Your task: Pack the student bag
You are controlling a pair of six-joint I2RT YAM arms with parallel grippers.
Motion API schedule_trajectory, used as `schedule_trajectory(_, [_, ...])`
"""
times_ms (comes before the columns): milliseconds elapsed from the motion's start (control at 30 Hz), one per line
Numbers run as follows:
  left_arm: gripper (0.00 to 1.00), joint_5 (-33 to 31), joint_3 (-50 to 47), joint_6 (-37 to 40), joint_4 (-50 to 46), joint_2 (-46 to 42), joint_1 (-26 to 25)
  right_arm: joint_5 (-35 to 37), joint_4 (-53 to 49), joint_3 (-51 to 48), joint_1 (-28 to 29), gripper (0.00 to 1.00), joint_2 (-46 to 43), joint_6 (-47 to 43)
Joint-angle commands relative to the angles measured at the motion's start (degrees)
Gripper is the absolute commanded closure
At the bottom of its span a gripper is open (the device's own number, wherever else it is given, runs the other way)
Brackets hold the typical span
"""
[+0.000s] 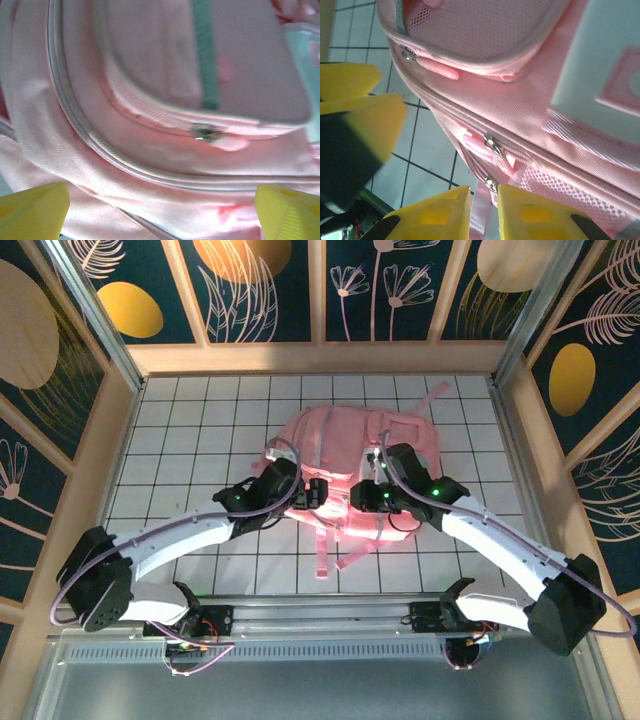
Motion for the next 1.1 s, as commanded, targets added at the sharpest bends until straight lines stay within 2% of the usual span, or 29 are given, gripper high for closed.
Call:
schedule_trajectory(0, [0.06, 3.0, -3.8, 0.0, 0.3, -3.9, 0.2, 0.0, 0.7, -2.0, 0.8, 0.76, -0.9, 0.9])
schedule_trajectory(167, [0.08, 6.5, -9.5, -3.0, 0.0, -8.1, 0.1, -1.4, 6.0, -4.6, 2.2, 0.64, 2.2, 5.5])
schedule_trajectory(333, [0.09, 8.2, -13.4, -5.0, 0.6, -12.6, 0.1, 0.2, 8.4, -5.0, 2.6, 0.63, 3.7, 8.0])
schedule_trajectory(467, [0.10, 10.7, -14.0, -6.6, 2.7, -9.6, -2.2, 0.5, 9.9, -5.3, 2.6, 0.63, 3.7, 8.9])
schedule_trajectory(567, [0.11, 10.5, -13.0, -7.4, 3.9, -6.1, -5.4, 0.4, 10.5, -5.8, 2.8, 0.63, 5.0, 9.2])
schedule_trajectory(733, [0.11, 10.0, -12.2, -8.1, 4.9, -2.6, -7.3, 2.8, 10.5, -5.3, 2.8, 0.63, 6.8, 9.9])
schedule_trajectory(900, [0.10, 7.0, -13.4, -9.5, 4.4, -6.1, -7.4, 6.0, 7.0, 2.7, 2.6, 0.63, 7.4, 6.1])
schedule_trajectory(1067, [0.10, 4.4, -15.3, -10.2, 3.3, -8.8, -7.4, 3.5, 4.2, 13.2, 2.5, 0.71, 14.8, 2.4])
